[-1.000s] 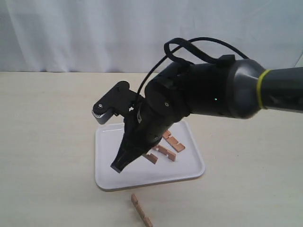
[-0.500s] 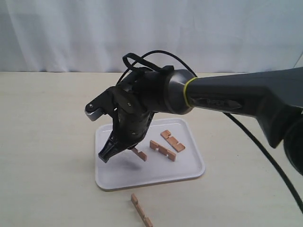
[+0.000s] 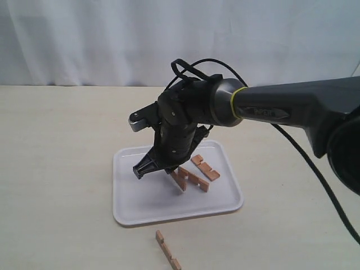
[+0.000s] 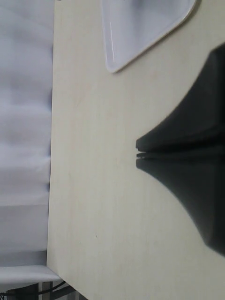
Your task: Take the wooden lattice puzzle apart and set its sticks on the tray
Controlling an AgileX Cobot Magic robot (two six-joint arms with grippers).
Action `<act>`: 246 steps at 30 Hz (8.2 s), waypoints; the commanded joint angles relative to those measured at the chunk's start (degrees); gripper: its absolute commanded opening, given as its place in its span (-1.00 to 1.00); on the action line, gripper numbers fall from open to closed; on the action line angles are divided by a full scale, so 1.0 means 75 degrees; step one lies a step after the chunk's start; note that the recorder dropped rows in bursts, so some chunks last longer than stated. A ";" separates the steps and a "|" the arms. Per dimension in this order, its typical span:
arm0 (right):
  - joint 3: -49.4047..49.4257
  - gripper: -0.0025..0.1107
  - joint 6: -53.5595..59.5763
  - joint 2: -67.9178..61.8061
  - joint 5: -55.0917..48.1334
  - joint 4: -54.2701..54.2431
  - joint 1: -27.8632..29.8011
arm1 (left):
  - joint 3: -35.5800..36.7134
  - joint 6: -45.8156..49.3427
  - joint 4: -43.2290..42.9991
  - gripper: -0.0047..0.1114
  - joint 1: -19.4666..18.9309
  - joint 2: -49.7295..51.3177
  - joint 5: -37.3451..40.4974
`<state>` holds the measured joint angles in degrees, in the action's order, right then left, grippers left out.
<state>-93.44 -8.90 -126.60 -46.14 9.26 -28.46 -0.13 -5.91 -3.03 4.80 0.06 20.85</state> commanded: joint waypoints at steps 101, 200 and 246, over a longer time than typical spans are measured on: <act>0.1007 -0.75 -0.0360 0.0451 0.1362 0.0085 -0.0754 | 0.0017 0.0006 -0.0048 -0.92 -0.0007 -0.0008 -0.0056; 1.1677 -0.88 0.0409 1.6880 0.6152 -0.0895 0.3680 | 0.0017 0.0006 -0.0048 -0.92 -0.0007 -0.0008 -0.0056; 1.2459 -0.88 0.0796 1.6880 0.3958 -0.1342 0.3680 | 0.0017 0.0006 -0.0048 -0.92 -0.0007 -0.0008 -0.0056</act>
<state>-0.10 -3.51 -0.23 -15.90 -0.81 -0.72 -0.13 -5.91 -3.03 4.80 0.06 20.85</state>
